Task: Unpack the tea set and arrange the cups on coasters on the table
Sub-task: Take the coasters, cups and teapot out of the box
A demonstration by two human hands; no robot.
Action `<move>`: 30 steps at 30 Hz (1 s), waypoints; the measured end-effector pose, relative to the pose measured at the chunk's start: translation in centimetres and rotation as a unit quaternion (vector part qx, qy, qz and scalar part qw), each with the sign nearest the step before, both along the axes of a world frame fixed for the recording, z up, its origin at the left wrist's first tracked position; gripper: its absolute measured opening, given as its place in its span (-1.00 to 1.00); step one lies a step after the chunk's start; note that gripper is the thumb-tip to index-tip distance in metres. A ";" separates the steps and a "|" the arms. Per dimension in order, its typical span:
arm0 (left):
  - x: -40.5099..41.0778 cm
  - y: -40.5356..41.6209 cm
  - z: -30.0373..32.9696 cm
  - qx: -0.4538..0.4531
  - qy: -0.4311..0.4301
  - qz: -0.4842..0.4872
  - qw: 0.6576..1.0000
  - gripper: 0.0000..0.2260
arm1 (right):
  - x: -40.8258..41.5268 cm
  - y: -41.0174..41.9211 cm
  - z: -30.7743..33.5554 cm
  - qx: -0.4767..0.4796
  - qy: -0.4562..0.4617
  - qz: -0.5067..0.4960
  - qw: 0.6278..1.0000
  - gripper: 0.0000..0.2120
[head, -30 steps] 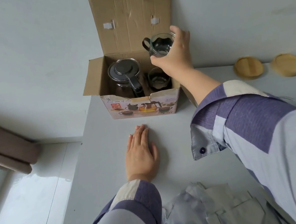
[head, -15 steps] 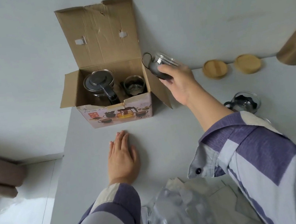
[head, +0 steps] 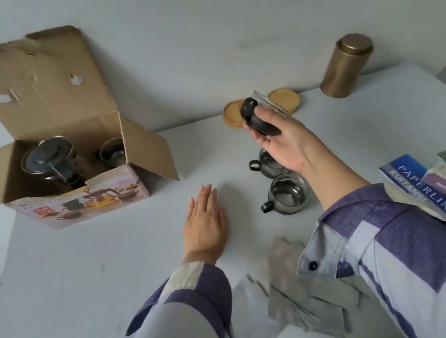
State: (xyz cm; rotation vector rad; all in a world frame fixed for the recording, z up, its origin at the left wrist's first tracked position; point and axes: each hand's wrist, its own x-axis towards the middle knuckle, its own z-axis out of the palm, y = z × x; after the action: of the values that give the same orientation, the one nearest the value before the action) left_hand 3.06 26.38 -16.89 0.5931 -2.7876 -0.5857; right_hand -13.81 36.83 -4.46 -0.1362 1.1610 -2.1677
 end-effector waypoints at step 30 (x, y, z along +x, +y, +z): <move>-5.2 5.6 -2.9 0.016 0.032 0.046 0.998 -0.62 | -7.8 11.6 -13.6 0.495 0.261 -0.186 0.808 -0.21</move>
State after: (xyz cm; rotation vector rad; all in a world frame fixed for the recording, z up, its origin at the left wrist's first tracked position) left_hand -2.12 31.98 -19.77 0.6926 -2.6788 -0.6205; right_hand -21.58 48.44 -18.08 -0.0351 2.6797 -1.5427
